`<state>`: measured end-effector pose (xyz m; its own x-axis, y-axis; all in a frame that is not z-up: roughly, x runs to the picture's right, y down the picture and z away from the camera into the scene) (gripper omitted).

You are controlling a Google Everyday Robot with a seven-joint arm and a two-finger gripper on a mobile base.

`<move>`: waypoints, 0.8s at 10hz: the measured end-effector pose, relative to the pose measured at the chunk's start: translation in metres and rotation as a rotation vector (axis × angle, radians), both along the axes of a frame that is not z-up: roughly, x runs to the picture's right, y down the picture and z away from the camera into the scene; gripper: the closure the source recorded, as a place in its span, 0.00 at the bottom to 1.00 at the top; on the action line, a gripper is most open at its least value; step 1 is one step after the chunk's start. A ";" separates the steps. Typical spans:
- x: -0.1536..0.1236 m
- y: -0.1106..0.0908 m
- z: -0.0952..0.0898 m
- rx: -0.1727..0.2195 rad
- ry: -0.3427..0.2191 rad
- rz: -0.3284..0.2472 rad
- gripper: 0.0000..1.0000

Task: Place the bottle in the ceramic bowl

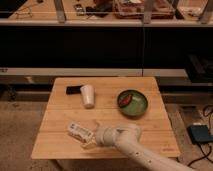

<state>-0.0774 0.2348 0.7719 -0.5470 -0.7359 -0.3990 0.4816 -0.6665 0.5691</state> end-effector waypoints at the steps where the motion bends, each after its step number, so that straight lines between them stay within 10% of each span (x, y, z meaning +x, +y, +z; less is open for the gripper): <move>1: 0.000 0.002 0.005 -0.005 0.007 -0.001 0.20; 3: -0.007 0.008 0.009 -0.023 0.004 -0.003 0.23; 8: -0.022 0.008 -0.008 -0.056 -0.103 0.000 0.71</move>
<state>-0.0999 0.2425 0.7642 -0.5054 -0.7585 -0.4115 0.4189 -0.6326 0.6514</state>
